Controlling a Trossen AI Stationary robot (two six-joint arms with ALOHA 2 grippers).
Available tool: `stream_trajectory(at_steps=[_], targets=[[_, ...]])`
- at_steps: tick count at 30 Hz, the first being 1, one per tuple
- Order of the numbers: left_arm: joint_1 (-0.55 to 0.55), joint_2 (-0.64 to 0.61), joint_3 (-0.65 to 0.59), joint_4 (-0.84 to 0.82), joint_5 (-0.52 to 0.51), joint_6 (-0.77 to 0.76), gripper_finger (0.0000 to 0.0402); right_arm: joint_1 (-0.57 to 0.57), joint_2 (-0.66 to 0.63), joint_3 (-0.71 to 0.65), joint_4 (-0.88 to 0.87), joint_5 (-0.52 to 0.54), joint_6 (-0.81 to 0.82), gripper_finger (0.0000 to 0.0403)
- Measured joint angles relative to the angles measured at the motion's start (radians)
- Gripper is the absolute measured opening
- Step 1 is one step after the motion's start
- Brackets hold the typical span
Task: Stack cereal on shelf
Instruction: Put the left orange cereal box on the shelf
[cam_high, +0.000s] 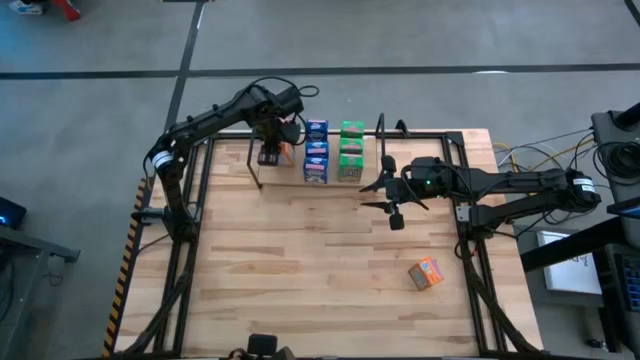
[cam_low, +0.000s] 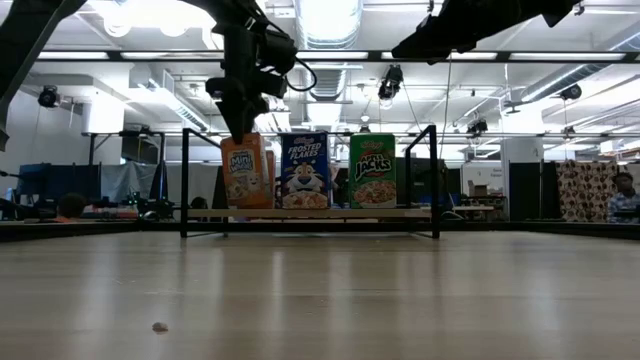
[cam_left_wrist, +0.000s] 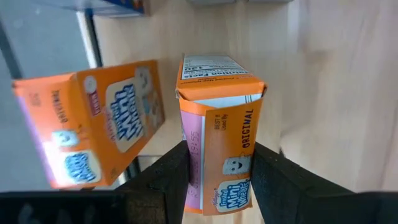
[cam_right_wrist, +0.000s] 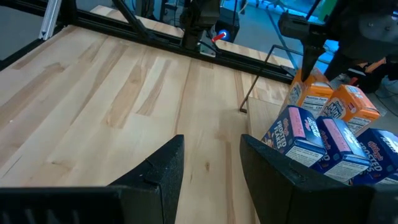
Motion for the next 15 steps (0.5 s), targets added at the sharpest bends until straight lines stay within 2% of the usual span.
stream_trajectory(at_steps=[4, 15], targets=[[0.000, 0.000, -0.001, 0.006, 0.046, -0.003, 0.0139, 0.000, 0.000, 0.000, 0.000, 0.000, 0.000, 0.0146], [0.002, -0.001, -0.002, 0.010, 0.046, -0.028, 0.0139, 0.000, 0.000, 0.000, 0.000, 0.000, 0.001, 0.0146]])
